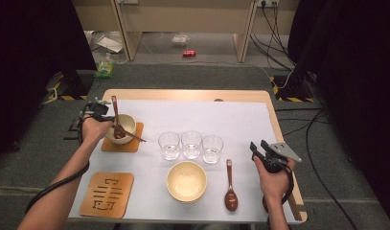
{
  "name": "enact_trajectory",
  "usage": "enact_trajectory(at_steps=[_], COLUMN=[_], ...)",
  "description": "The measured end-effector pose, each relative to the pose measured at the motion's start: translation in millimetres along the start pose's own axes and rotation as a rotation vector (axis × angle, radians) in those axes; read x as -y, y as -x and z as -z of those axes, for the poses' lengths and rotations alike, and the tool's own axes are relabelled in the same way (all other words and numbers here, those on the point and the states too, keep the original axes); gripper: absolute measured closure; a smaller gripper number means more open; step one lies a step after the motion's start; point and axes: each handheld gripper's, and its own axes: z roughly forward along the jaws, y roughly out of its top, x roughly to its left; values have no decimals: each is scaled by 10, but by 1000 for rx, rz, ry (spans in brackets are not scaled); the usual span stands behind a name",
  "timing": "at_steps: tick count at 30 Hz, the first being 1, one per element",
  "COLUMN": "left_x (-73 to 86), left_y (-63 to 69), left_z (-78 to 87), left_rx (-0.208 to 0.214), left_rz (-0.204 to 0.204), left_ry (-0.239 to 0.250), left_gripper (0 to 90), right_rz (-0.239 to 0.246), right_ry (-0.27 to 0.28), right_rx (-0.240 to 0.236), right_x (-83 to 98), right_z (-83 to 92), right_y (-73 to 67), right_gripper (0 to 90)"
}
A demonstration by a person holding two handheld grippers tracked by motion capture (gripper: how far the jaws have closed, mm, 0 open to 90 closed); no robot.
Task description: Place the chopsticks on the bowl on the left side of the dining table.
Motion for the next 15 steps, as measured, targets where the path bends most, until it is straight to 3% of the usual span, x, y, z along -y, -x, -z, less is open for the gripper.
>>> enact_trajectory(at_steps=[8, 10, 12, 15], left_x=[24, 52, 106, 229], left_y=[13, 65, 137, 266], left_z=[145, 247, 357, 481], left_rx=[14, 46, 104, 166], left_rz=[-2, -17, -27, -62], left_ry=[44, 67, 81, 81], left_gripper=[896, 896, 896, 897], right_rz=[-1, -1, -2, -4], right_ry=[0, 0, 2, 2], right_rx=[3, 4, 5, 4], right_x=[-9, -12, -12, -10], right_z=[14, 19, 19, 21], right_y=[7, 11, 13, 14], right_gripper=[542, 542, 542, 542])
